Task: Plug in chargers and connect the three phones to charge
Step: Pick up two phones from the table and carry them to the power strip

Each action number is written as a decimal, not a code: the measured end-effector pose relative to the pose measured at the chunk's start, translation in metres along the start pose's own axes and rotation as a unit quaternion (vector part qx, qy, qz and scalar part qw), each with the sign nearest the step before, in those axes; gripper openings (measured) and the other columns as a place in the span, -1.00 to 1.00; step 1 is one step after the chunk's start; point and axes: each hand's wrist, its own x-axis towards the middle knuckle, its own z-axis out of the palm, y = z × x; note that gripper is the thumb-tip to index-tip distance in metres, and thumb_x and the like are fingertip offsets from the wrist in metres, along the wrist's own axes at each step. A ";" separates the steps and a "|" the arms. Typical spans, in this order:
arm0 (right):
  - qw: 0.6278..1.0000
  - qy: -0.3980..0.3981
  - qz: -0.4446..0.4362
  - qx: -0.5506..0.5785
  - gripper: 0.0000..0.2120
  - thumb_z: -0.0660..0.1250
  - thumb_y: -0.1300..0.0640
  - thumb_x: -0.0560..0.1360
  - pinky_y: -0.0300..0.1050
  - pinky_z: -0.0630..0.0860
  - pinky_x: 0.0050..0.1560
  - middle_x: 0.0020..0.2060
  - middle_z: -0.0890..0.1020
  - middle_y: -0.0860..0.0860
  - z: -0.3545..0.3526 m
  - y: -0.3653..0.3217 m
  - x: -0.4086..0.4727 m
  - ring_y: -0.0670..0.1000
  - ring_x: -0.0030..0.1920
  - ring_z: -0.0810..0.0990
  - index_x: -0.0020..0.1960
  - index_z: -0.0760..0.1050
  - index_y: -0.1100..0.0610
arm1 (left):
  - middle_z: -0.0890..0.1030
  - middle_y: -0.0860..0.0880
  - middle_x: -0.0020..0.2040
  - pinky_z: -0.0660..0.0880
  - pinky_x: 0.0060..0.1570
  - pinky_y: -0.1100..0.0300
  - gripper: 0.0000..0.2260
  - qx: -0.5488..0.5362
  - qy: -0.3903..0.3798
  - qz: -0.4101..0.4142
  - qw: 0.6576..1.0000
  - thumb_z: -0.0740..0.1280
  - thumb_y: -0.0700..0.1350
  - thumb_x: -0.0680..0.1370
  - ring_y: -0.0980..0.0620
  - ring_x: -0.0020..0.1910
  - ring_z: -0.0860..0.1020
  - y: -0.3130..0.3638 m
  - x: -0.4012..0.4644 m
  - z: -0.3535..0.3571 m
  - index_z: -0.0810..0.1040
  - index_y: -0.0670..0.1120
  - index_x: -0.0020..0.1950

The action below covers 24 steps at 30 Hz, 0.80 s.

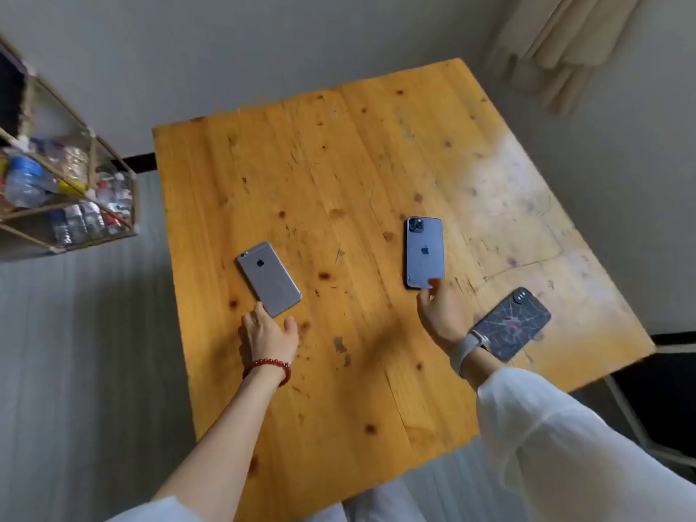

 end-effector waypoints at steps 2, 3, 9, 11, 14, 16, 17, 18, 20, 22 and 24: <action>0.998 0.041 0.035 -0.027 -0.59 0.17 0.09 0.54 0.07 0.38 0.16 0.21 0.44 0.31 0.003 0.000 0.028 0.28 0.20 0.41 0.29 0.32 0.32 | 0.18 -0.22 0.38 0.27 0.29 -0.17 -0.37 0.032 0.048 -0.039 0.998 0.24 0.07 0.49 -0.24 0.33 0.19 0.003 0.024 0.009 0.10 -0.23 0.41; 0.996 0.054 0.057 -0.041 -0.55 0.20 0.05 0.53 0.08 0.36 0.17 0.22 0.41 0.32 0.005 0.000 0.040 0.29 0.21 0.38 0.28 0.32 0.34 | 0.18 -0.22 0.36 0.26 0.29 -0.18 -0.32 0.045 0.065 -0.061 0.995 0.26 0.13 0.46 -0.24 0.31 0.17 0.002 0.035 0.013 0.12 -0.25 0.39; 0.986 0.028 0.132 -0.101 -0.38 0.33 -0.14 0.42 0.14 0.32 0.18 0.21 0.34 0.29 0.019 -0.003 0.076 0.28 0.21 0.30 0.20 0.30 0.34 | 0.20 -0.21 0.31 0.22 0.19 -0.11 -0.06 0.104 0.119 -0.102 0.982 0.31 0.35 0.28 -0.21 0.23 0.20 0.014 0.072 0.025 0.13 -0.30 0.37; 0.985 0.026 0.140 -0.096 -0.35 0.38 -0.13 0.39 0.16 0.32 0.19 0.21 0.32 0.28 0.022 -0.004 0.078 0.29 0.22 0.28 0.21 0.28 0.33 | 0.20 -0.21 0.33 0.25 0.16 -0.10 -0.08 0.106 0.119 -0.098 0.982 0.36 0.31 0.27 -0.21 0.23 0.21 0.017 0.075 0.028 0.14 -0.28 0.36; 0.983 0.029 0.166 -0.076 -0.31 0.43 -0.09 0.36 0.18 0.32 0.23 0.22 0.32 0.28 0.022 -0.008 0.082 0.29 0.24 0.28 0.24 0.26 0.33 | 0.20 -0.20 0.36 0.24 0.17 -0.10 -0.17 0.091 0.104 -0.072 0.988 0.42 0.18 0.29 -0.21 0.25 0.21 0.025 0.078 0.030 0.16 -0.25 0.35; 0.981 0.028 0.177 -0.074 -0.30 0.45 -0.08 0.34 0.21 0.34 0.25 0.21 0.33 0.29 0.020 -0.010 0.083 0.28 0.23 0.30 0.24 0.26 0.33 | 0.20 -0.21 0.36 0.23 0.21 -0.10 -0.21 0.073 0.092 -0.051 0.992 0.45 0.07 0.30 -0.22 0.26 0.21 0.030 0.081 0.028 0.16 -0.23 0.35; 0.981 0.026 0.179 -0.075 -0.30 0.45 -0.09 0.33 0.23 0.34 0.24 0.20 0.34 0.29 0.019 -0.011 0.083 0.28 0.22 0.31 0.23 0.26 0.33 | 0.21 -0.22 0.34 0.22 0.22 -0.10 -0.22 0.060 0.089 -0.040 0.993 0.47 0.01 0.29 -0.23 0.26 0.21 0.033 0.084 0.026 0.16 -0.22 0.35; 0.980 0.026 0.180 -0.077 -0.29 0.45 -0.09 0.33 0.22 0.35 0.23 0.19 0.34 0.28 0.018 -0.011 0.083 0.27 0.21 0.32 0.22 0.26 0.34 | 0.24 -0.24 0.32 0.22 0.22 -0.09 -0.24 0.046 0.085 -0.027 0.995 0.48 -0.05 0.29 -0.24 0.25 0.22 0.036 0.085 0.025 0.16 -0.21 0.34; 0.981 0.034 0.173 -0.079 -0.28 0.47 -0.07 0.32 0.17 0.39 0.20 0.18 0.34 0.28 0.016 -0.012 0.082 0.26 0.18 0.34 0.22 0.26 0.35 | 0.30 -0.27 0.29 0.28 0.20 -0.08 -0.25 0.018 0.068 0.001 0.998 0.50 -0.17 0.29 -0.24 0.26 0.26 0.041 0.088 0.022 0.14 -0.19 0.34; 0.984 0.048 0.160 -0.062 -0.30 0.49 -0.01 0.32 0.10 0.42 0.15 0.19 0.33 0.28 0.015 -0.016 0.078 0.24 0.14 0.37 0.22 0.23 0.36 | 0.40 -0.27 0.24 0.41 0.09 -0.07 -0.27 -0.002 0.036 0.022 0.999 0.50 -0.23 0.30 -0.25 0.20 0.38 0.043 0.089 0.018 0.14 -0.15 0.33; 0.986 0.066 0.151 -0.029 -0.38 0.45 0.06 0.37 0.06 0.43 0.01 0.15 0.37 0.26 0.017 -0.021 0.072 0.20 0.00 0.43 0.22 0.20 0.32 | 0.48 -0.26 0.19 0.51 -0.10 0.01 -0.37 -0.020 -0.002 0.035 0.999 0.49 -0.24 0.32 -0.23 0.08 0.48 0.044 0.090 0.014 0.20 -0.15 0.27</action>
